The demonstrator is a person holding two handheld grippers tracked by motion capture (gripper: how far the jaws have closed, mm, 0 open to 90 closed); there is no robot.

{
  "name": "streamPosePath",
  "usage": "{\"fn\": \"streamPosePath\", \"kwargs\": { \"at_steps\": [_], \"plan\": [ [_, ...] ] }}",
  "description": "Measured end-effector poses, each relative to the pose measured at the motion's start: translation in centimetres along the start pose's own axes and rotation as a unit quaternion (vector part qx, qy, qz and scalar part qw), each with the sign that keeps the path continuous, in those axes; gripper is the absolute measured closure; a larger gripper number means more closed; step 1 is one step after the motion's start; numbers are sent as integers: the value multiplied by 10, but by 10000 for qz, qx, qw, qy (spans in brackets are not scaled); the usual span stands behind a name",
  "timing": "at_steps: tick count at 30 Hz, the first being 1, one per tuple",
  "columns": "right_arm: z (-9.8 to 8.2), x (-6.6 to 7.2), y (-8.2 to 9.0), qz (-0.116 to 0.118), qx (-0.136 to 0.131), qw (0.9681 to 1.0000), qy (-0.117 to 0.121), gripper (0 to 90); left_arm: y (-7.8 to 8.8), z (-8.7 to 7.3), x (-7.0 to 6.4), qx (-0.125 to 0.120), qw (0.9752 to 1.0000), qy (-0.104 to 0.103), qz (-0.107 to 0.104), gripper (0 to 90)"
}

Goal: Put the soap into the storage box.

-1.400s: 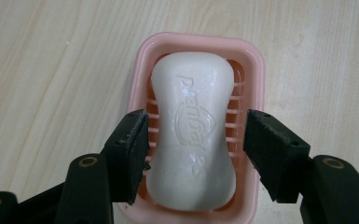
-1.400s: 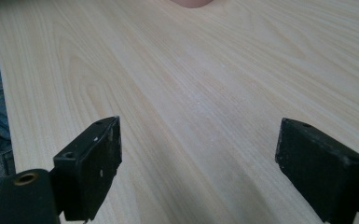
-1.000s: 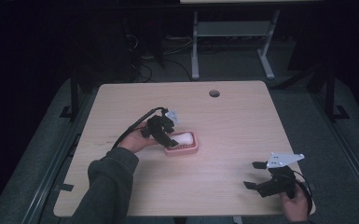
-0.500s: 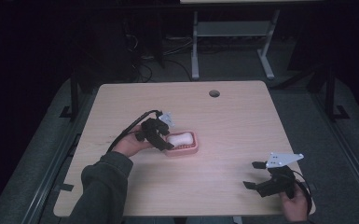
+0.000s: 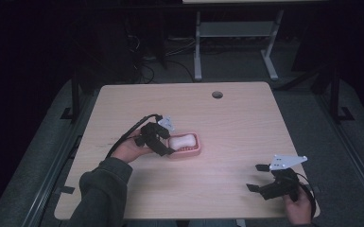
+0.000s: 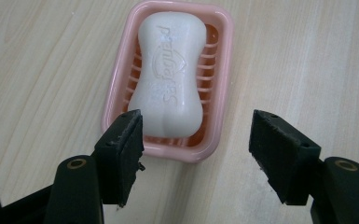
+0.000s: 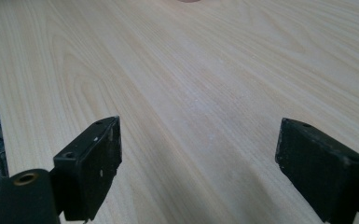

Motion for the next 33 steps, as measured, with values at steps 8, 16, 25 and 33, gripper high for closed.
{"fn": "streamPosePath", "kwargs": {
  "at_steps": [8, 16, 25, 33],
  "plan": [
    [0, -1, 1, -27, -15, 10000, -21, 142, 3, -9, -3, -25, 10000, 28, -9, 340],
    [0, -1, 1, -38, -7, 10000, -3, 142, 9, -17, -9, -93, 9999, 38, -27, 328],
    [0, 0, 1, -39, -9, 10000, -2, 142, 13, -28, -17, -114, 9999, 82, -46, 323],
    [0, 0, 1, -57, 9, 10000, 13, 142, 13, -46, -27, -96, 9998, 127, -82, 315]
  ]
}}
Point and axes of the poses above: each handheld gripper's, and its own axes: y roughly backward along the jaws, z roughly out of its top, x roughly to its left, the point moved 9 cm from there along -y, roughly forward along the jaws, and after that the axes turned 7 degrees about y, right-handed, at the moved point
